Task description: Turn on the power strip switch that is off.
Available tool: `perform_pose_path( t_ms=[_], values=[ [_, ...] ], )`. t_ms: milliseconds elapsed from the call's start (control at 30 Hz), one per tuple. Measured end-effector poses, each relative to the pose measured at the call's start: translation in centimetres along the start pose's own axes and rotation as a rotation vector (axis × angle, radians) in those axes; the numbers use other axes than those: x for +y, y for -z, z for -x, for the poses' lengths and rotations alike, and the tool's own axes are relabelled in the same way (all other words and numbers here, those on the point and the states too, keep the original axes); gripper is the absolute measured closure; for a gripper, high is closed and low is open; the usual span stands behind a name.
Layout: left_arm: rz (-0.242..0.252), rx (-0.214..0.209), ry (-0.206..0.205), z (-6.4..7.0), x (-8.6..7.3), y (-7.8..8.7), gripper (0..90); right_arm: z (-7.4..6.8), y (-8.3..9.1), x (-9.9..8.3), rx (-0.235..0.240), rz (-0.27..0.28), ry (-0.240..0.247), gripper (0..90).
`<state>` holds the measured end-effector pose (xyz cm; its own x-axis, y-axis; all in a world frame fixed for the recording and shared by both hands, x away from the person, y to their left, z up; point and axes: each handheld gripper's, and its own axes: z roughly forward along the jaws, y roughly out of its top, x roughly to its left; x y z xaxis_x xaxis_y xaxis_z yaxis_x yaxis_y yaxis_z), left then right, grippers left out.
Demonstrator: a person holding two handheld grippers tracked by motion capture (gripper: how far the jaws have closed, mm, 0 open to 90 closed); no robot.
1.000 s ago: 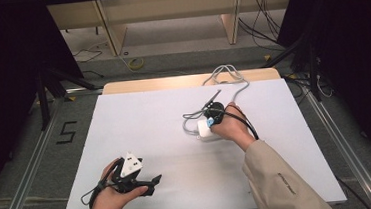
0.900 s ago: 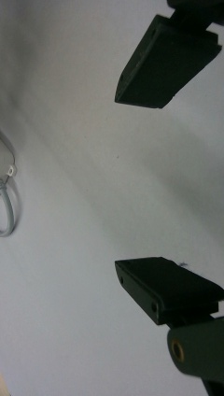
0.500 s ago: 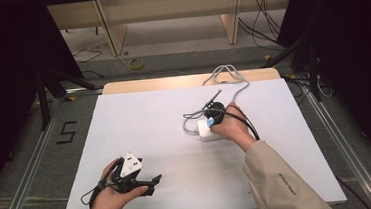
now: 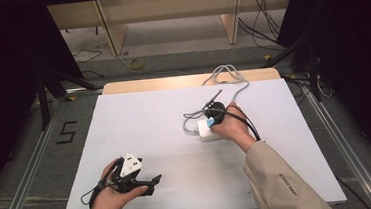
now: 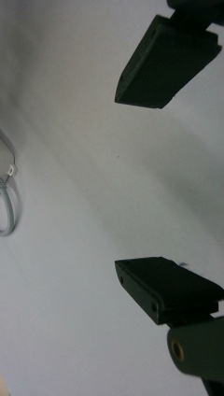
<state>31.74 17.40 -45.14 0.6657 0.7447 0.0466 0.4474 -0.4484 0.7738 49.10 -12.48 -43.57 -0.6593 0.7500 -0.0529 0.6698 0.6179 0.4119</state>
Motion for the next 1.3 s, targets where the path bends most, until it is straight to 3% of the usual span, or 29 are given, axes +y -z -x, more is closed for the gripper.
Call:
perform_pose_path(
  t_ms=[333, 567, 867, 1300],
  values=[
    [0.0, 0.0, 0.0, 0.0, 0.0, 0.0, 16.3, 0.0, 0.0, 0.0, 0.001, 0.006, 0.0, 90.0],
    [0.0, -0.001, 0.002, 0.0, 0.0, 0.0, 16.4, -0.2, 0.0, 0.0, 0.03, 0.016, 0.008, 90.0],
    [0.0, -0.001, 0.003, 0.0, 0.0, 0.0, 16.5, -0.3, 0.4, 0.1, 0.016, 0.04, 0.016, 87.8],
    [0.0, 0.001, 0.004, 0.0, 0.0, 0.0, 16.5, 0.2, 1.5, -0.6, 0.024, 0.074, 0.02, 75.3]
  ],
)
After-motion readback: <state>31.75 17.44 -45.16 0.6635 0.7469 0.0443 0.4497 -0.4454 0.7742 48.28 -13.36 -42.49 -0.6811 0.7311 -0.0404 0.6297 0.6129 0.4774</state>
